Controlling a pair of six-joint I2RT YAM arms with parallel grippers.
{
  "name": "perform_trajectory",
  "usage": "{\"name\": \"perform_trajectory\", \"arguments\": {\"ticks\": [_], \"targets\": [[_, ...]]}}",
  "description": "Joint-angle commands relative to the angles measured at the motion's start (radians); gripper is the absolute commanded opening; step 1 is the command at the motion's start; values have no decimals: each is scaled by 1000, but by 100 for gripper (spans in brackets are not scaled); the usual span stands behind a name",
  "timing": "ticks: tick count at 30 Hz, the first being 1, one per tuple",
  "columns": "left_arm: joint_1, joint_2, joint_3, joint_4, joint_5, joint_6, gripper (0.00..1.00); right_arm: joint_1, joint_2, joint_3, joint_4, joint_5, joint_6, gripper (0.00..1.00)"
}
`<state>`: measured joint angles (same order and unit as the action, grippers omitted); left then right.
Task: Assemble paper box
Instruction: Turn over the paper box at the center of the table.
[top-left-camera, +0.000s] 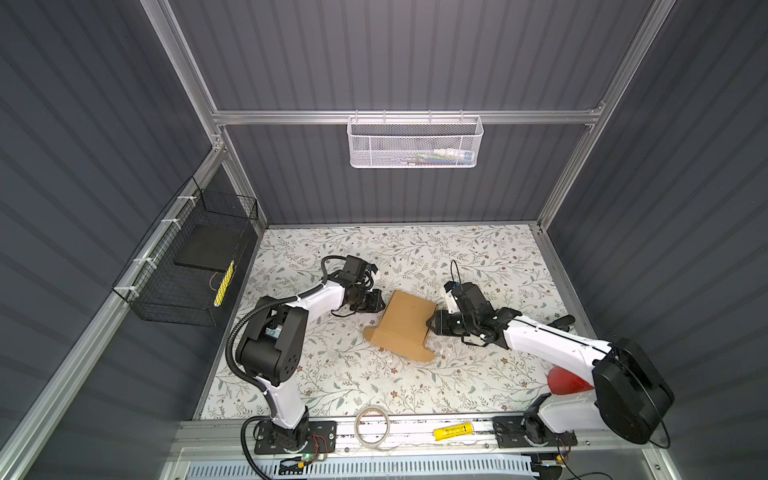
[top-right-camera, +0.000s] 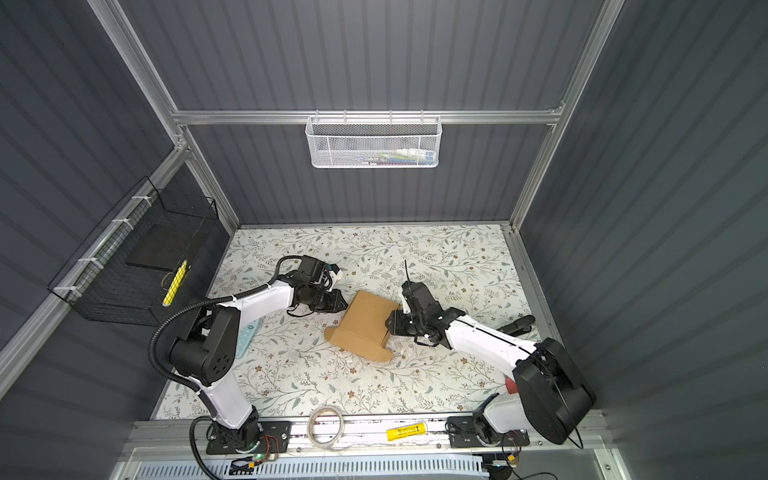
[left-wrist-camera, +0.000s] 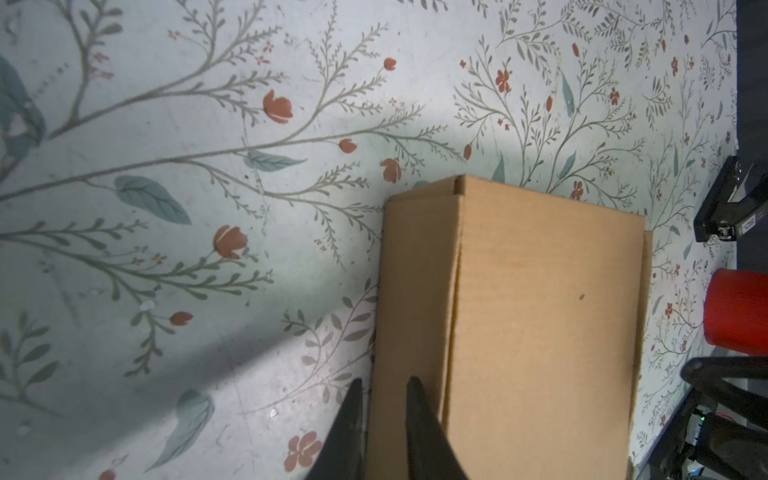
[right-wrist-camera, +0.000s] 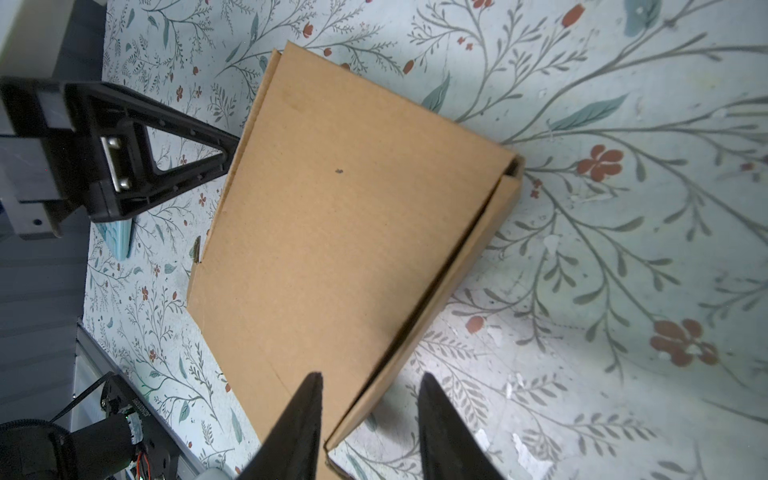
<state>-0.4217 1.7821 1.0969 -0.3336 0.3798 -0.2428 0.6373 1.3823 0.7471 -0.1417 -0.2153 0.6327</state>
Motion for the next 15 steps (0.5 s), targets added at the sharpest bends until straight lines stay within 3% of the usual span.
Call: {"name": "perform_trajectory", "arguments": {"ticks": [1,15], "targets": [[8,-36,-21,5,24,17,20,-5,17,-13,16,-4,10,40],[8,-169,-69,24,-4,-26,21,-6,32,-15,30,-7,12,40]]}}
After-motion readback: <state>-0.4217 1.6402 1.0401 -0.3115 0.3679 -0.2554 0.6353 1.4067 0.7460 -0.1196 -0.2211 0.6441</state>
